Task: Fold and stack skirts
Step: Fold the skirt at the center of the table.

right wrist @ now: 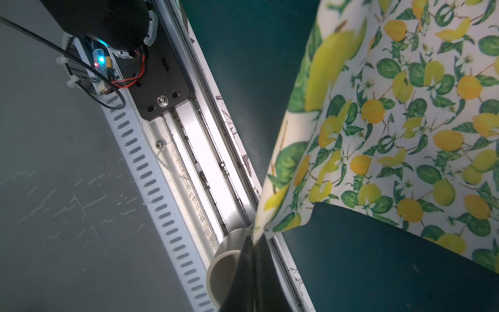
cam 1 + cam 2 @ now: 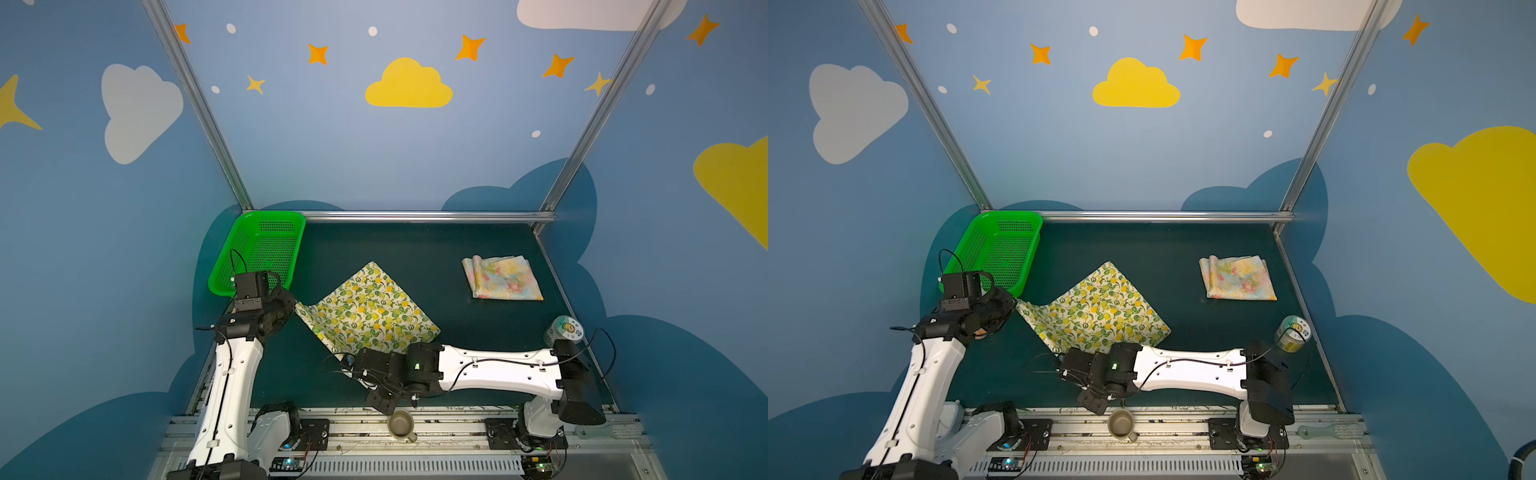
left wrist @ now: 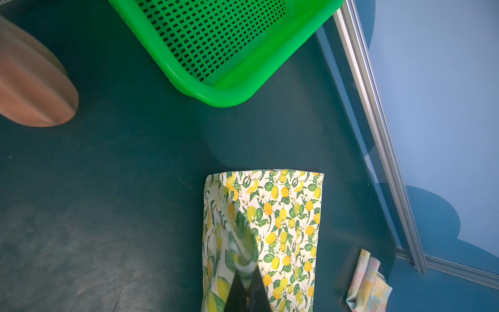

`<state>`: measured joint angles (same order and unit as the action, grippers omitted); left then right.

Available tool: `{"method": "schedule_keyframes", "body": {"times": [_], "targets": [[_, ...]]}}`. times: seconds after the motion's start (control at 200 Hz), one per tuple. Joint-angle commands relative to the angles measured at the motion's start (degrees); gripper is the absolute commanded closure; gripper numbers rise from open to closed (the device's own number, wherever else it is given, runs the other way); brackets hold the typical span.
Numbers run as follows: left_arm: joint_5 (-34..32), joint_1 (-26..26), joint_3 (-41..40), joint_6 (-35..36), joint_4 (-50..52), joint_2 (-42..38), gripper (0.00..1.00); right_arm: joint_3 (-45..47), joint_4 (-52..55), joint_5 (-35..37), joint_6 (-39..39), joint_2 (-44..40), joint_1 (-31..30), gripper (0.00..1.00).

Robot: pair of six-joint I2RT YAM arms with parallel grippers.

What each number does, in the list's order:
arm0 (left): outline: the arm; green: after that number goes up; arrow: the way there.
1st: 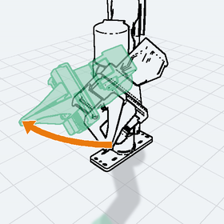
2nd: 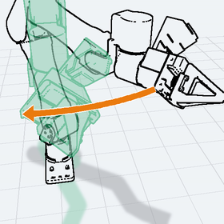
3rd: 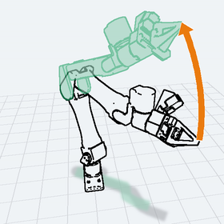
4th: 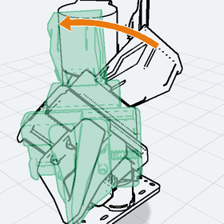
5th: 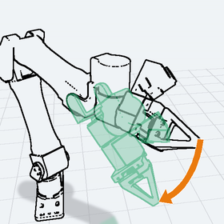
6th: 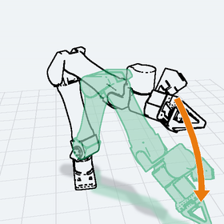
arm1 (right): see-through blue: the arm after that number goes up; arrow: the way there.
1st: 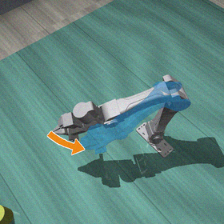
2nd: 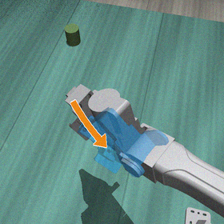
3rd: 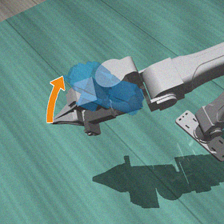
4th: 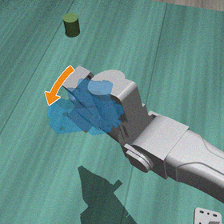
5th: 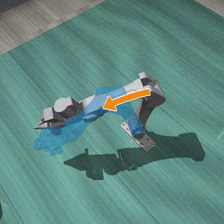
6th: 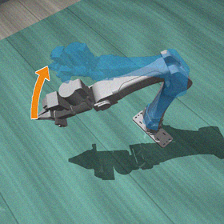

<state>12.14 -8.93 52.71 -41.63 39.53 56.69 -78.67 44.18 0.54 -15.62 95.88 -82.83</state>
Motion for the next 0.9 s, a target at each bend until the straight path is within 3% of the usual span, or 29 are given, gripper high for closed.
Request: {"method": "schedule_keyframes", "body": {"times": [0.0, 0.185, 0.426, 0.896], "targets": [[-0.51, 0.71, 2.72, -1.08, -5.08, 3.26, 0.96, 3.18, -1.44, -7.69, -0.52, -4.23, 4.04, 1.0], [-2.74, 5.04, 7.72, -1.64, -8.38, 10.7, 0.96, 10.51, -8.19, -17.62, -2.54, -9.42, 12.86, 1.0], [-4.97, 10.96, 16.43, -0.31, -9.02, 23.03, 0.96, 19.31, -14.04, -25.15, -4.43, -14.2, 23.99, 1.0], [-5.97, 16.52, 32.07, 2.42, -6.04, 42.28, 0.96, 25.88, -17.03, -32.02, -4.92, -13.91, 36.43, 1.0]]}}
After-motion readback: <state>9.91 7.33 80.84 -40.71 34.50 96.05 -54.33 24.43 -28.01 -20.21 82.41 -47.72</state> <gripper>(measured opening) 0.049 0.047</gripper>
